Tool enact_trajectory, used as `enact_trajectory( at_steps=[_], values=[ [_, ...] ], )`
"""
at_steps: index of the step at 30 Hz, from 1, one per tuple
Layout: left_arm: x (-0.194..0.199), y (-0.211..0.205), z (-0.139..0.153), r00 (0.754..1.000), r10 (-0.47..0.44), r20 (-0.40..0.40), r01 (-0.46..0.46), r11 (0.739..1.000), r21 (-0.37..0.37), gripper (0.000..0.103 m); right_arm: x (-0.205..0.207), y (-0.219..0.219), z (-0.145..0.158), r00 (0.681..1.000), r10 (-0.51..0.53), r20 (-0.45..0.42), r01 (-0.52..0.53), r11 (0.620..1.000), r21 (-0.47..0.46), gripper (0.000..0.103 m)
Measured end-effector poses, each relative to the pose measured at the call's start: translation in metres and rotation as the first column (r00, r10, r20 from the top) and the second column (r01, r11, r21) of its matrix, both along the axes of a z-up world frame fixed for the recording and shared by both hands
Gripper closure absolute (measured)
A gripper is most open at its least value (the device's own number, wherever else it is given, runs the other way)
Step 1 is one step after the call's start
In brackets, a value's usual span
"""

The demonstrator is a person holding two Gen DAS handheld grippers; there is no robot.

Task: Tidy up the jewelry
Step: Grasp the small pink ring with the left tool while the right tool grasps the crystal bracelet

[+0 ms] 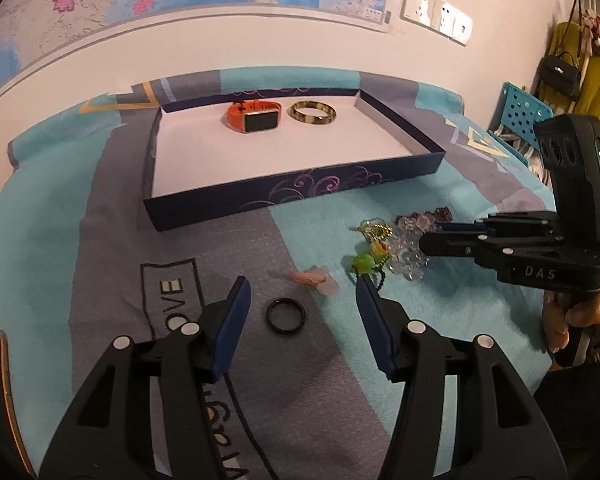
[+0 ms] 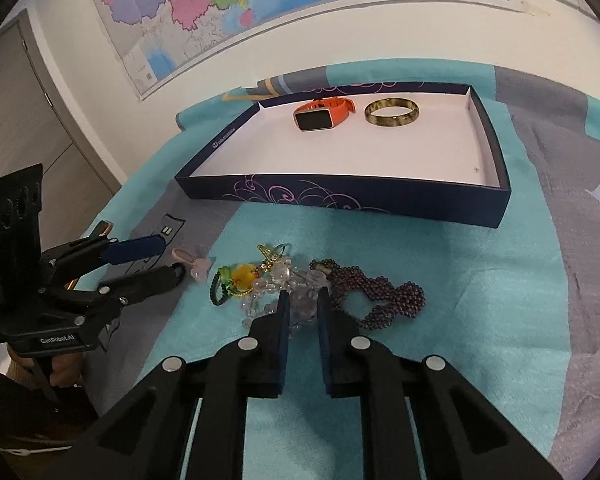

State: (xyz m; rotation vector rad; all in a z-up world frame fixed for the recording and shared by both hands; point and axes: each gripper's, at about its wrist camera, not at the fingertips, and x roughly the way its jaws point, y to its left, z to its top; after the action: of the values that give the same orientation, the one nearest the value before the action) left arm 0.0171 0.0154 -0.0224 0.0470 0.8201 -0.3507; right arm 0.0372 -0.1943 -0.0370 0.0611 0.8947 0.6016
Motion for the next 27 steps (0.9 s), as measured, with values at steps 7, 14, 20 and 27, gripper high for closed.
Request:
enact_trajectory(
  at_steps=[7,14,20,27],
  values=[
    [0.001,-0.003,-0.004,1.000,-0.017,-0.011,0.017,1.000,0.003,0.049,-0.008,-0.008,0.014,0.999,0.007,0.042,-0.008,0.999,0.040,0.095],
    [0.005,-0.004,-0.006,0.999,-0.019,-0.027,0.019,1.000,0.009,0.052,-0.010,-0.014,0.027,0.998,0.011,0.070,-0.016,0.997,0.072,0.095],
    [0.016,-0.012,-0.010,0.998,-0.029,-0.051,0.031,0.999,0.029,0.067,-0.011,-0.016,0.036,0.996,0.018,0.092,-0.026,0.996,0.087,0.095],
    [0.020,-0.013,-0.011,0.997,-0.040,-0.062,0.041,0.999,0.016,0.082,-0.010,-0.014,0.040,0.995,0.024,0.097,-0.033,0.995,0.091,0.095]
  ],
)
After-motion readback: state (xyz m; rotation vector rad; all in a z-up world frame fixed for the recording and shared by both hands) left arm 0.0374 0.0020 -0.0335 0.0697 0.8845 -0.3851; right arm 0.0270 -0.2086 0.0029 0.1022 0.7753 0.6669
